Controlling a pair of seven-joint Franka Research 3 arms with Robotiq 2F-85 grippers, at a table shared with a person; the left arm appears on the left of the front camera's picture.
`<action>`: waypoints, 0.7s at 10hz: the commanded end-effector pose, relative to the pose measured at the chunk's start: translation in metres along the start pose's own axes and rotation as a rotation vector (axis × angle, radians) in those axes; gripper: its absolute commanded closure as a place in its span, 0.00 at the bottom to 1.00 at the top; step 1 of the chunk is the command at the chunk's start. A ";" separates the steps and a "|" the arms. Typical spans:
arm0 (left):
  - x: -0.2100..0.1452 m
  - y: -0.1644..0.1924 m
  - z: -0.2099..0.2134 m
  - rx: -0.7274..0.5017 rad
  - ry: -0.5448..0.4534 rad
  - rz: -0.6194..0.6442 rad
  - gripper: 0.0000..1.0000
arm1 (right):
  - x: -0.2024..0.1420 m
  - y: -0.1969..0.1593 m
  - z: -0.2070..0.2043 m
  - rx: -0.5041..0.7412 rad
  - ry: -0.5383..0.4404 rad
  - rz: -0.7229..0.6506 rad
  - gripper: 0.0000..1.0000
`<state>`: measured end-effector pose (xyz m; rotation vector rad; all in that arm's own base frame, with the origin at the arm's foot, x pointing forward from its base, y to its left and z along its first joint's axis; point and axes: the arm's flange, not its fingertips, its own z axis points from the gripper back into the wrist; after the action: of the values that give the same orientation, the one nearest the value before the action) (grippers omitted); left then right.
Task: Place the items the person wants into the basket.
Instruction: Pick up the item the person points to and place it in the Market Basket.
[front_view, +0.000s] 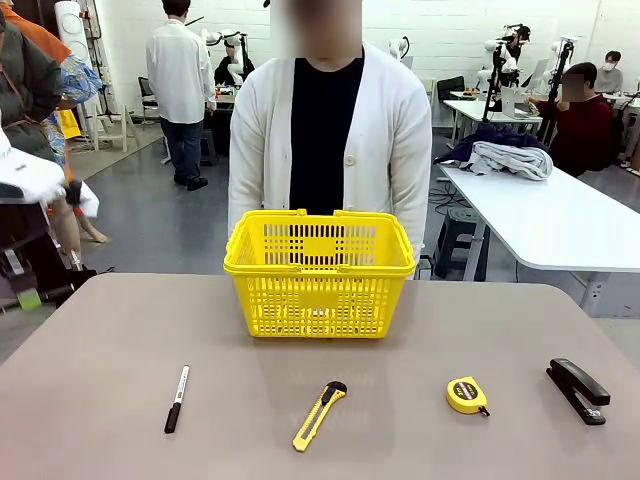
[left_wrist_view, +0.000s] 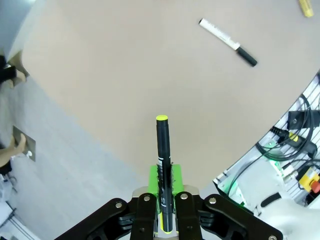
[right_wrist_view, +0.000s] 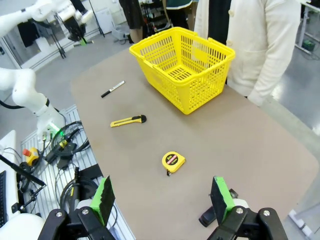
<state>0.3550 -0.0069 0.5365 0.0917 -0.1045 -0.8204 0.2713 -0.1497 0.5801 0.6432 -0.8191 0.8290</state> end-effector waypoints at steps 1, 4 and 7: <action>0.001 0.003 0.023 0.004 -0.024 -0.036 1.00 | 0.000 -0.002 0.000 0.013 -0.024 0.015 0.00; -0.009 0.000 0.041 0.001 -0.033 -0.066 1.00 | 0.000 -0.002 0.000 0.013 -0.024 0.015 0.00; 0.001 -0.003 0.045 0.012 -0.041 -0.029 1.00 | 0.000 -0.002 0.000 0.013 -0.024 0.015 0.00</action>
<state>0.3474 -0.0094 0.5813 0.0799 -0.1484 -0.8571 0.2713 -0.1497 0.5801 0.6434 -0.8192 0.8290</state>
